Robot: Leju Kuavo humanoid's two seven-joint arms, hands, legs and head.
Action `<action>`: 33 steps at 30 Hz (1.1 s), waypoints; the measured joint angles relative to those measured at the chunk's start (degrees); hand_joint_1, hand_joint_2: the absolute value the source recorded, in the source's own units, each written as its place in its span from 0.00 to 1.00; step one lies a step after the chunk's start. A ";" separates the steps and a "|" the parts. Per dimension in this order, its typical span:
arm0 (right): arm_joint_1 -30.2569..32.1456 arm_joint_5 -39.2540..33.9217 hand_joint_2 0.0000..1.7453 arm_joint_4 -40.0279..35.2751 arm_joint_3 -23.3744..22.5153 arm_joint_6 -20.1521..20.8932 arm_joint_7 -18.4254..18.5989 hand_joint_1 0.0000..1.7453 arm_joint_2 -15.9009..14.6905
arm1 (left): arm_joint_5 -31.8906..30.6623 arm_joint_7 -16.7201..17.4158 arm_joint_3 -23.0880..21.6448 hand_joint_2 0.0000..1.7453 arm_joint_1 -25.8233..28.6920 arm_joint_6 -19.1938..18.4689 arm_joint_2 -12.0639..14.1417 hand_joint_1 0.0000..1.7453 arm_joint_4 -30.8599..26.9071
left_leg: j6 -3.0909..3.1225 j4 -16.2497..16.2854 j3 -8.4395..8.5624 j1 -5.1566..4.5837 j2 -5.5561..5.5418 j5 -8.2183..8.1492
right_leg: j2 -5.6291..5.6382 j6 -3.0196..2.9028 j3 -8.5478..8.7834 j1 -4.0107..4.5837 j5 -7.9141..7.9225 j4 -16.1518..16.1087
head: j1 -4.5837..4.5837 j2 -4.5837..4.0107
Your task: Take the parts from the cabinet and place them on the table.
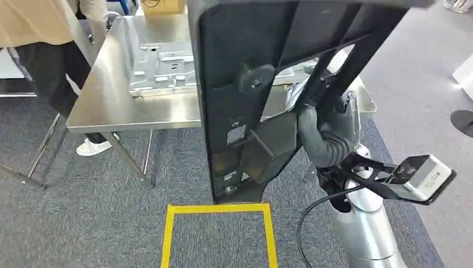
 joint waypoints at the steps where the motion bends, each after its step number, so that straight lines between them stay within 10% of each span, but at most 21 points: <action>1: 0.07 0.09 1.00 -0.04 0.02 -0.07 -0.20 1.00 0.02 | 0.13 0.00 0.07 1.00 -0.11 0.00 0.00 0.00 0.00 | -0.20 0.67 -0.39 0.18 0.02 -0.45 | 0.16 -0.32 0.76 -0.34 0.00 -0.30 | -0.02 0.02; 5: 0.52 0.48 1.00 -0.20 0.15 -0.31 1.11 1.00 0.00 | 0.28 -0.07 0.20 1.00 -0.13 0.00 -0.17 0.00 0.00 | -0.76 14.98 -8.57 0.35 0.02 -6.13 | 0.04 -1.32 2.16 -0.02 -1.41 -0.45 | -0.26 0.00; 7: 1.15 0.42 1.00 -0.28 0.33 -0.52 3.04 1.00 0.00 | 0.28 -0.07 0.22 1.00 0.23 0.00 -0.20 0.00 0.00 | -0.77 18.11 -11.91 0.35 0.02 -5.92 | 0.25 -1.34 3.04 0.16 -2.18 -0.42 | -0.31 0.00; 11: 1.24 1.60 1.00 -0.31 0.50 -1.88 5.27 1.00 0.00 | 0.37 -0.09 0.33 1.00 0.51 0.00 -0.20 0.00 0.00 | 0.35 2.10 -7.84 0.14 0.09 6.27 | 0.28 -0.98 5.50 0.31 -4.13 -0.56 | -0.33 0.00; 17: 0.65 4.85 1.00 -0.48 1.27 -4.20 6.08 1.00 0.00 | 0.52 -0.31 0.68 1.00 0.56 -0.07 -0.28 0.00 0.00 | 1.81 -0.39 -6.06 0.03 -0.04 5.13 | 0.30 1.04 6.08 0.23 -5.47 -0.23 | -0.33 0.00; 20: 0.07 5.27 1.00 -0.61 1.47 -4.41 5.92 1.00 0.00 | 0.61 -0.37 0.79 1.00 0.40 -0.17 -0.37 0.00 0.00 | 2.61 -0.51 -4.94 0.05 -0.01 4.07 | 0.23 2.01 -1.48 -0.13 -9.87 12.53 | -0.13 0.00; 22: 0.02 5.37 1.00 -0.61 1.55 -4.41 5.92 1.00 -0.02 | 0.61 -0.37 0.96 1.00 0.44 -0.22 -0.39 0.00 0.00 | 2.58 -0.45 -4.02 0.05 -0.07 3.23 | 0.22 2.35 -5.95 -0.32 -9.68 17.81 | -0.13 0.00; 26: -1.21 5.20 1.00 -0.61 1.55 -3.98 6.08 1.00 -0.04 | 0.59 -0.35 1.05 1.00 0.46 -0.42 -0.77 0.00 0.00 | 1.93 -0.44 -0.99 0.05 -0.34 0.85 | 0.18 1.56 -1.38 -0.30 2.67 1.65 | -0.11 0.00; 33: -5.28 4.98 1.00 -1.84 1.62 -2.42 6.73 1.00 -0.02 | 0.50 -0.37 1.20 1.00 0.10 -0.55 -0.87 0.00 -0.02 | -0.26 2.40 -1.73 -0.02 -0.06 -2.00 | 0.25 -0.87 0.95 -0.23 -0.10 -0.75 | -1.09 0.00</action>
